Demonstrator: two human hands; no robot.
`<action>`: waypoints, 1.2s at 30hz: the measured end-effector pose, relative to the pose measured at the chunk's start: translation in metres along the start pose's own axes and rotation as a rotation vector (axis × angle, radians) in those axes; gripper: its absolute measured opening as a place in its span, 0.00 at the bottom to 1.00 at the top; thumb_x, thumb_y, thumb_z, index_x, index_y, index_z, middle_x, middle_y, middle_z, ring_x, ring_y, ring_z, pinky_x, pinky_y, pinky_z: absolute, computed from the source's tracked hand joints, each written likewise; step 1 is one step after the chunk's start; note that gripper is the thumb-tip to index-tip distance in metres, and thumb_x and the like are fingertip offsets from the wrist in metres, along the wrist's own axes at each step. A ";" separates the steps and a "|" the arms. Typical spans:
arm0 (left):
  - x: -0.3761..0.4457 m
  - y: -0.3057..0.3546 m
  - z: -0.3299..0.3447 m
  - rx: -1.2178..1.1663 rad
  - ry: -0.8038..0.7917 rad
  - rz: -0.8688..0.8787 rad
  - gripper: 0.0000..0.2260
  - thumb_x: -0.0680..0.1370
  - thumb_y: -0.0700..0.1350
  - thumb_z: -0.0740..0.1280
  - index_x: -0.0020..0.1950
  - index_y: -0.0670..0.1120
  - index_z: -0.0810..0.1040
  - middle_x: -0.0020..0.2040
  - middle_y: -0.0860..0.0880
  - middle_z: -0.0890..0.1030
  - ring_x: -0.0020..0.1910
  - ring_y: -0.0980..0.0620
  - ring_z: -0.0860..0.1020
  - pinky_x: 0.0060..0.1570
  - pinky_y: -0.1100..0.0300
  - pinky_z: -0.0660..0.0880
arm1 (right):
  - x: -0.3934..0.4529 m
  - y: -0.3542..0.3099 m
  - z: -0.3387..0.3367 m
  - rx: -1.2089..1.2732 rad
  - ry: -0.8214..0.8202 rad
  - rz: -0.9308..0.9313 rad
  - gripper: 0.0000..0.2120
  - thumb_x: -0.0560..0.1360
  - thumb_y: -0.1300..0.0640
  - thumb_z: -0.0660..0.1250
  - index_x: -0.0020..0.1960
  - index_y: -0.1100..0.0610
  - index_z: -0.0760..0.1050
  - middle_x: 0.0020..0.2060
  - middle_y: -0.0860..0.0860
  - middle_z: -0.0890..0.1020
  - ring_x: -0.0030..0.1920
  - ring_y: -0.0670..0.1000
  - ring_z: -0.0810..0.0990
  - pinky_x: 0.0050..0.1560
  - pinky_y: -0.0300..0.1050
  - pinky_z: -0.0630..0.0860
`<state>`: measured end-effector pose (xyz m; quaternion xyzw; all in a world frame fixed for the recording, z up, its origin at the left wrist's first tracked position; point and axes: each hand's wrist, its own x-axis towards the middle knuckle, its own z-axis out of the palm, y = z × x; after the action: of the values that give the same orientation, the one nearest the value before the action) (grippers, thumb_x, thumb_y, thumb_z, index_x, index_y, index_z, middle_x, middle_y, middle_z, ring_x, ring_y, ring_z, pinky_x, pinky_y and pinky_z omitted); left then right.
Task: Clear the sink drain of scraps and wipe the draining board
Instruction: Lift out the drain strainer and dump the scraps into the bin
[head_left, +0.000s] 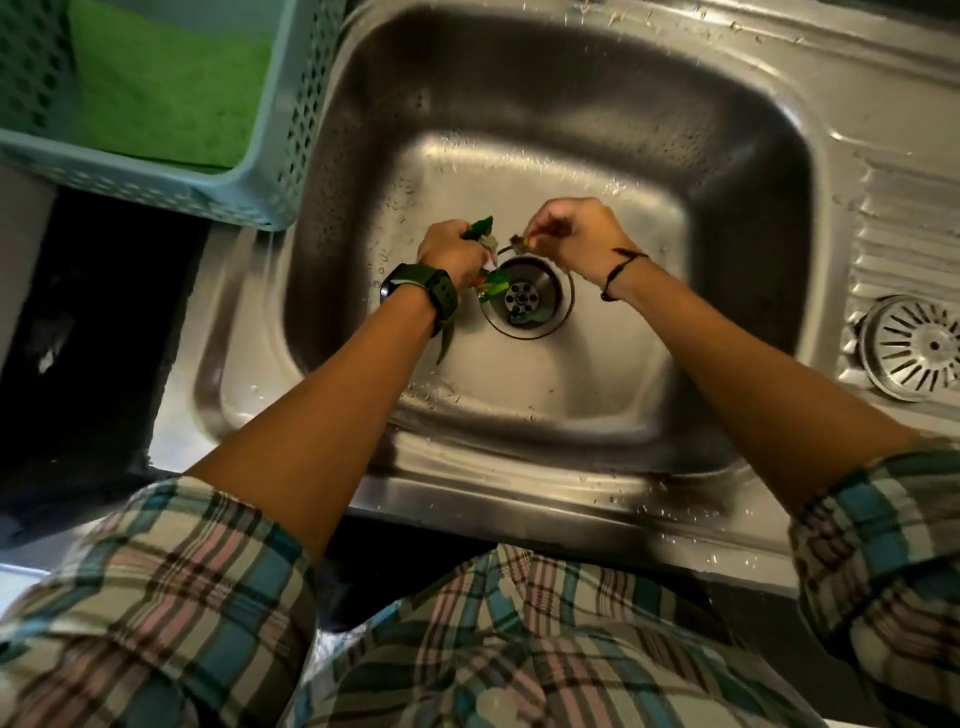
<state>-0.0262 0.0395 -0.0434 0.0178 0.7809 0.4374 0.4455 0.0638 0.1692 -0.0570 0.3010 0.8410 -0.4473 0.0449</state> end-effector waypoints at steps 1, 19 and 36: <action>-0.003 0.004 0.003 -0.010 -0.035 -0.002 0.12 0.73 0.30 0.62 0.54 0.39 0.77 0.49 0.40 0.79 0.53 0.42 0.79 0.57 0.46 0.77 | -0.003 -0.010 -0.002 0.033 -0.028 -0.014 0.05 0.73 0.65 0.68 0.48 0.61 0.79 0.38 0.49 0.80 0.37 0.41 0.76 0.36 0.23 0.72; 0.002 0.003 -0.006 -0.018 0.088 -0.039 0.05 0.76 0.39 0.64 0.48 0.42 0.78 0.49 0.42 0.80 0.54 0.43 0.80 0.57 0.48 0.78 | -0.029 0.026 0.048 -0.714 -0.391 0.077 0.16 0.76 0.61 0.60 0.63 0.60 0.74 0.63 0.63 0.74 0.63 0.62 0.72 0.63 0.49 0.71; -0.046 0.023 0.011 -0.349 -0.111 -0.033 0.11 0.74 0.27 0.57 0.40 0.39 0.75 0.39 0.42 0.77 0.40 0.45 0.78 0.43 0.53 0.80 | -0.038 -0.057 -0.007 0.140 0.011 0.164 0.15 0.72 0.67 0.66 0.34 0.49 0.71 0.31 0.49 0.76 0.28 0.45 0.73 0.23 0.35 0.71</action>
<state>0.0016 0.0420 0.0018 -0.0484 0.6677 0.5571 0.4914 0.0652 0.1330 0.0014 0.3737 0.7804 -0.4982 0.0555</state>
